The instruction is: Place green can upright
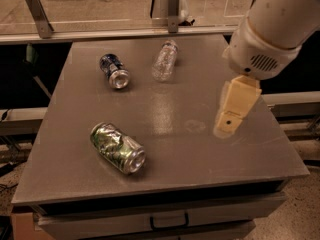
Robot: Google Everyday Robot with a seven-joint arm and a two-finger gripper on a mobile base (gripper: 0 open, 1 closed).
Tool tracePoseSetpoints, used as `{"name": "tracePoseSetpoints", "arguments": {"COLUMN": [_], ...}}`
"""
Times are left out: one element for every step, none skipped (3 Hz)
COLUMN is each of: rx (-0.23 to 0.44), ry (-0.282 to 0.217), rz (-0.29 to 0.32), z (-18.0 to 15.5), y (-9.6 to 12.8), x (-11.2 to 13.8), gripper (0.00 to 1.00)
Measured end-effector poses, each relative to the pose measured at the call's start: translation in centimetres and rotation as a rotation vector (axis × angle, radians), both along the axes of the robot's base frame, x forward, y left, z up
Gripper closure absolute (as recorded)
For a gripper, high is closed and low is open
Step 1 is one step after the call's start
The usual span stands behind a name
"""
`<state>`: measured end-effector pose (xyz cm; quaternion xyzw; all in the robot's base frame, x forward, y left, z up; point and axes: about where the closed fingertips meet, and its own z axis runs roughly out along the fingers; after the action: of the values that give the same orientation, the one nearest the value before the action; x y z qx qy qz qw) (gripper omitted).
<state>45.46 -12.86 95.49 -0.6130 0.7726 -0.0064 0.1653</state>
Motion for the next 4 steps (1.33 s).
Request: {"name": "tracePoseSetpoints", "arguments": {"rx": [0.016, 0.024, 0.033, 0.037], "ry": [0.041, 0.112, 0.147, 0.173], "rz": [-0.001, -0.034, -0.068, -0.121], "z": [-1.1, -3.0, -4.6, -6.3], "y": [5.8, 10.6, 14.7, 18.2], "x": [-0.2, -0.9, -1.5, -2.3], "gripper": [0.0, 0.0, 0.0, 0.0]}}
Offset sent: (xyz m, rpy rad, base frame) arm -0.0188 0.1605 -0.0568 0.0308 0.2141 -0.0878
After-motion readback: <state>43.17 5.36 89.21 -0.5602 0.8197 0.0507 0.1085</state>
